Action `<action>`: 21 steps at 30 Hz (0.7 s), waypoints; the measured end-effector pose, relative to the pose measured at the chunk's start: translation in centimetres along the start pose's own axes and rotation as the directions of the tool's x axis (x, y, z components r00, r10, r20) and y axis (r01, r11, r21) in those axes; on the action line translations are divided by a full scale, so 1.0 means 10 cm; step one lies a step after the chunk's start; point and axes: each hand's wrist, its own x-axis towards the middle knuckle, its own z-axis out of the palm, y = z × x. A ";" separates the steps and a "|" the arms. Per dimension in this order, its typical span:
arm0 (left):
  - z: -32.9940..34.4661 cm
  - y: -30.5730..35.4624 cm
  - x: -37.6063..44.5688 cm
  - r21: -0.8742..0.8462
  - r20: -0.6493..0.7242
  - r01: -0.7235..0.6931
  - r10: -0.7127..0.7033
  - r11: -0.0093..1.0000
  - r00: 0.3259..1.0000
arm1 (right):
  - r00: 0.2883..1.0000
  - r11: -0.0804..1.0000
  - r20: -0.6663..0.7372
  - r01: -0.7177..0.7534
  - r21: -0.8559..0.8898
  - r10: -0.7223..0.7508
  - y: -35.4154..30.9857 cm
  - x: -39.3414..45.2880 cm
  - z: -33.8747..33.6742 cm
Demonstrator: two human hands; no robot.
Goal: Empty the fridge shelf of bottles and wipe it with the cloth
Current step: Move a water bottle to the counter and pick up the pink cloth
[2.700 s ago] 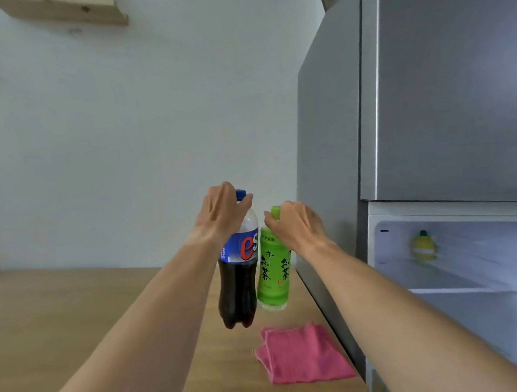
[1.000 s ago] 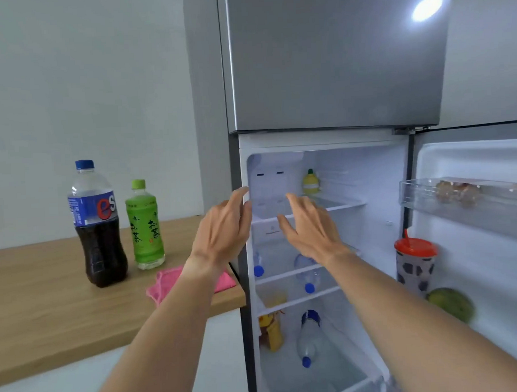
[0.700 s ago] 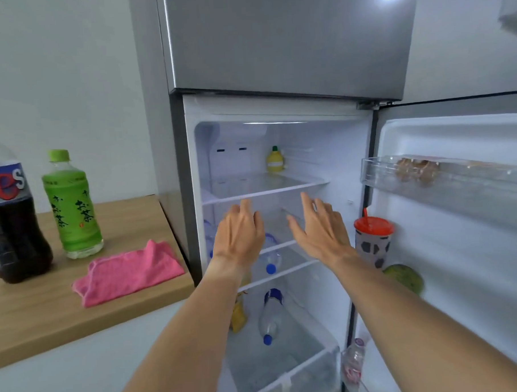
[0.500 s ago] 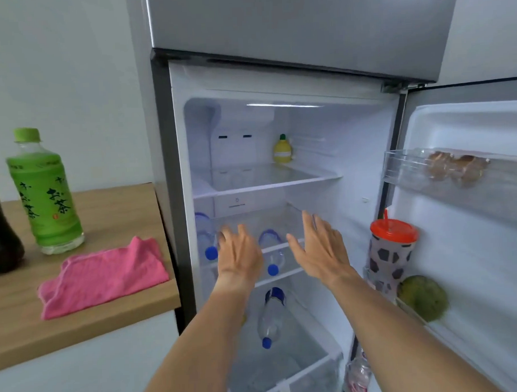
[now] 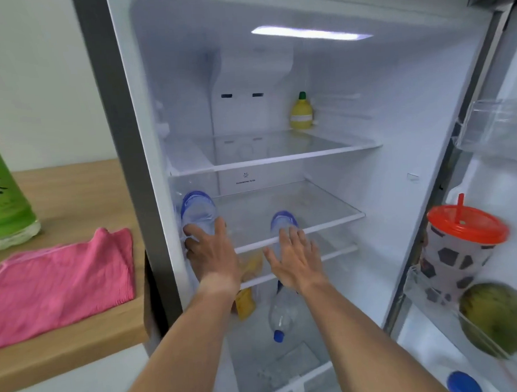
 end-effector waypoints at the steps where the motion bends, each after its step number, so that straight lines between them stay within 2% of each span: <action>1: 0.02 0.00 -0.01 0.069 0.004 -0.016 0.016 0.998 1.000 | 1.000 1.000 0.004 -0.004 -0.006 0.004 0.01 -0.01 0.03; 4: 0.09 -0.02 -0.08 0.296 0.043 -0.109 0.100 0.949 0.994 | 1.000 1.000 -0.003 0.000 -0.004 0.000 0.04 -0.08 0.03; 9: -0.02 -0.08 -0.20 0.412 0.019 -0.301 0.323 0.860 0.946 | 0.997 1.000 -0.070 0.019 -0.004 -0.019 0.17 -0.31 -0.16; 11: -0.10 -0.03 -0.29 0.405 0.006 -0.374 0.407 0.834 0.914 | 0.995 0.999 -0.100 0.021 -0.026 -0.023 0.23 -0.39 -0.29; 15: -0.36 0.10 -0.42 0.311 -0.039 -0.455 0.489 0.835 0.871 | 0.987 0.999 -0.159 0.016 -0.027 -0.020 0.28 -0.53 -0.58; 21: -0.89 0.18 -0.45 0.196 -0.228 -0.539 0.573 0.819 0.787 | 0.981 1.000 -0.196 -0.002 0.004 0.002 0.34 -0.74 -0.97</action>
